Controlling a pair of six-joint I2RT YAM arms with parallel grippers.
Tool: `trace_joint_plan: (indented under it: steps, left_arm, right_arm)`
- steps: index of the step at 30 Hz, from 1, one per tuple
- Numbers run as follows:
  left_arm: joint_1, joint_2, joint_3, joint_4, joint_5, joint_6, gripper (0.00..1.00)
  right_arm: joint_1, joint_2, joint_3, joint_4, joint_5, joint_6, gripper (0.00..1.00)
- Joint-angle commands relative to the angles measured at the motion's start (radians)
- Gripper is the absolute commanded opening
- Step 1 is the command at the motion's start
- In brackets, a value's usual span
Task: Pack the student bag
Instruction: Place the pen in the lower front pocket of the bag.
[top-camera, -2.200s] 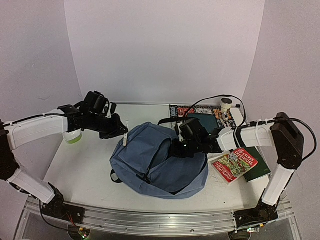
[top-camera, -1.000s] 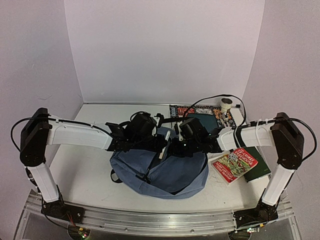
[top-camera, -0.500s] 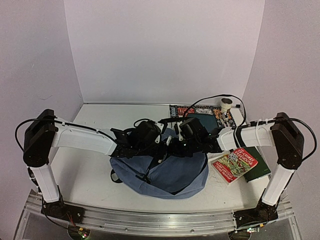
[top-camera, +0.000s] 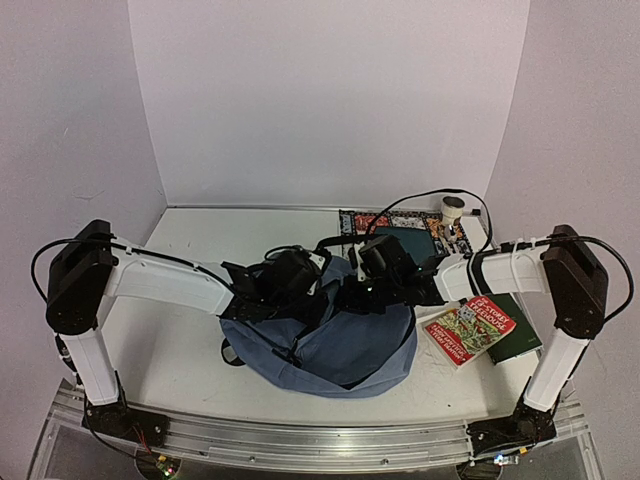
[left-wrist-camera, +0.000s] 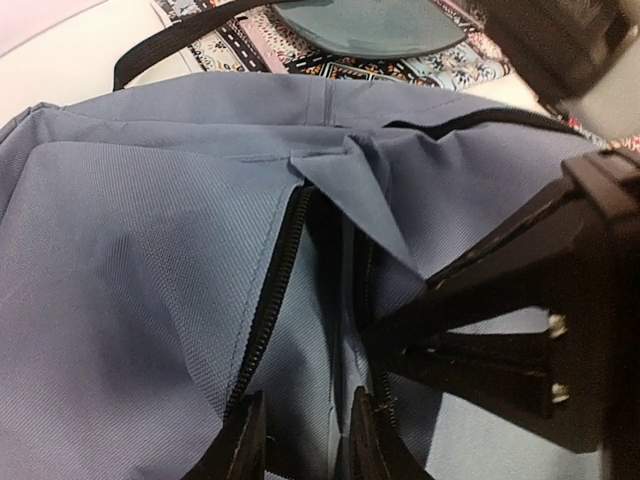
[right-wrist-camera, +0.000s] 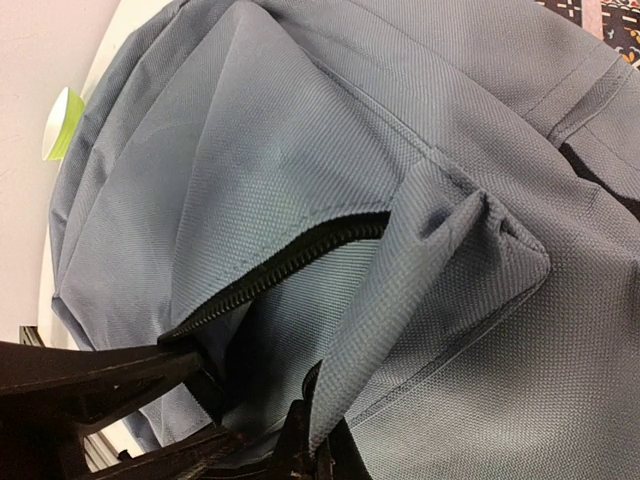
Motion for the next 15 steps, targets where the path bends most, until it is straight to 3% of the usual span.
trace_joint_plan:
  steps: [1, 10, 15]
  left_arm:
    - [-0.001, -0.049, -0.017, -0.043, -0.071, -0.014, 0.33]
    - [0.006, -0.190, -0.020, -0.143, -0.191, -0.080, 0.59]
    - [0.087, -0.264, -0.056, -0.216, -0.172, -0.118, 0.71]
  right_arm:
    - [-0.002, -0.018, 0.033, -0.005, 0.006, 0.002, 0.00]
    - [-0.002, -0.031, 0.027, -0.014, 0.015, 0.003, 0.00]
    - [-0.002, -0.032, 0.031, -0.024, 0.021, -0.003, 0.00]
